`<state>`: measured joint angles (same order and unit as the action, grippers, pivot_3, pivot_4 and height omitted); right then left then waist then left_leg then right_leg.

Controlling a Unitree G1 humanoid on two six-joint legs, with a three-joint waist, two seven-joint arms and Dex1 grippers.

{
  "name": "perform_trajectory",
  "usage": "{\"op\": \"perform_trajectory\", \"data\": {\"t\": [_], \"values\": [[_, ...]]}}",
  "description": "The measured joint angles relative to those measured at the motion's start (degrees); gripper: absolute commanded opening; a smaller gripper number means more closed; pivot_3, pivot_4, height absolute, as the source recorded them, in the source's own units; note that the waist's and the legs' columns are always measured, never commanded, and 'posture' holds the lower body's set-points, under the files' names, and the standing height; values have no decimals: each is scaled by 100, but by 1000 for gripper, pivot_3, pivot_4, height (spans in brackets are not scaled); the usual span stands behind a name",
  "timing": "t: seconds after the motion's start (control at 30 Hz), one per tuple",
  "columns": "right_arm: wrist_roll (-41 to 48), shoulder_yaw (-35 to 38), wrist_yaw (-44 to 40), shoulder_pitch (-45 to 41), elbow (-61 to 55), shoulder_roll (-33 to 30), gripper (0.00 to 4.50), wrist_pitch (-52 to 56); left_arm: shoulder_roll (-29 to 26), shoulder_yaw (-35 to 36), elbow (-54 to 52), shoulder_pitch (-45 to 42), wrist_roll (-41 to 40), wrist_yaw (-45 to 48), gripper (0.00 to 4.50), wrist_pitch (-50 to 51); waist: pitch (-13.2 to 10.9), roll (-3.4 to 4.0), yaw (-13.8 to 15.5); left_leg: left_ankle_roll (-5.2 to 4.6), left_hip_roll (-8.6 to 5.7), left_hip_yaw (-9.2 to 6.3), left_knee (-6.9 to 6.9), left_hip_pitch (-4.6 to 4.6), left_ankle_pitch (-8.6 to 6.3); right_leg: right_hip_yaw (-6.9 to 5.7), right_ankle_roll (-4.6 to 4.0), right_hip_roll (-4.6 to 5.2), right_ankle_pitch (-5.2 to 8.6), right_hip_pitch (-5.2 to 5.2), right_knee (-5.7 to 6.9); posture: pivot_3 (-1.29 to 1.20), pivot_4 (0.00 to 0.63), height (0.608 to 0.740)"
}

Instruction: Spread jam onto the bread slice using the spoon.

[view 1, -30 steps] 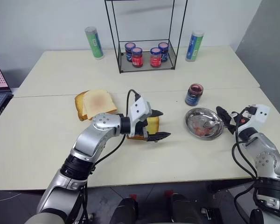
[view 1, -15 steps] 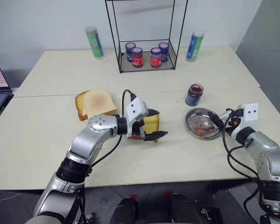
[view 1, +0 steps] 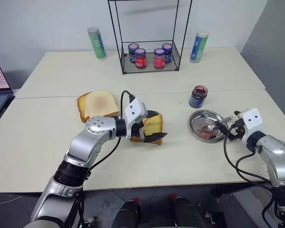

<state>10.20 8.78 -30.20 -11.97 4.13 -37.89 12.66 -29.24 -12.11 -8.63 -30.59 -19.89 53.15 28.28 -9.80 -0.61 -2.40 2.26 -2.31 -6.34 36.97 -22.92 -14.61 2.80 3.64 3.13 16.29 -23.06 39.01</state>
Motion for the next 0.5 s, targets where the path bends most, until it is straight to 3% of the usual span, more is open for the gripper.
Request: {"op": "perform_trajectory", "data": {"t": [0.07,0.2,0.27,0.33,0.5], "values": [[32,82,-74,45,-176,-2,4461,36,-79,93,-3,21,-4,-24,4500,10,0,0,0,0,1,0,0,0,0,1,0,1,0,0,0,0,150,740],[1042,696,-228,125,-1312,-153,4461,1105,-493,669,-76,217,-178,-125,4500,350,-1,1,-11,-1,18,-12,-1,-3,0,0,0,2,0,-3,2,0,150,740],[2179,1229,-535,129,-2173,-774,4461,2427,-1183,1228,-108,458,-306,-44,4500,646,-1,1,-15,-2,20,-14,-3,-2,-1,-2,0,1,0,0,-1,0,150,740],[2541,1436,-671,136,-2406,-984,4461,2844,-1401,1481,-80,537,-313,5,4500,728,1,-3,6,-2,16,-17,-2,7,-2,-18,0,1,1,21,-9,0,150,740],[3769,1611,-1710,754,-3022,-2190,4461,4279,-2305,2083,-43,1133,-589,421,4500,1055,-3,-6,60,-4,16,-20,0,16,-3,-23,2,5,2,41,-19,0,150,740]]}}
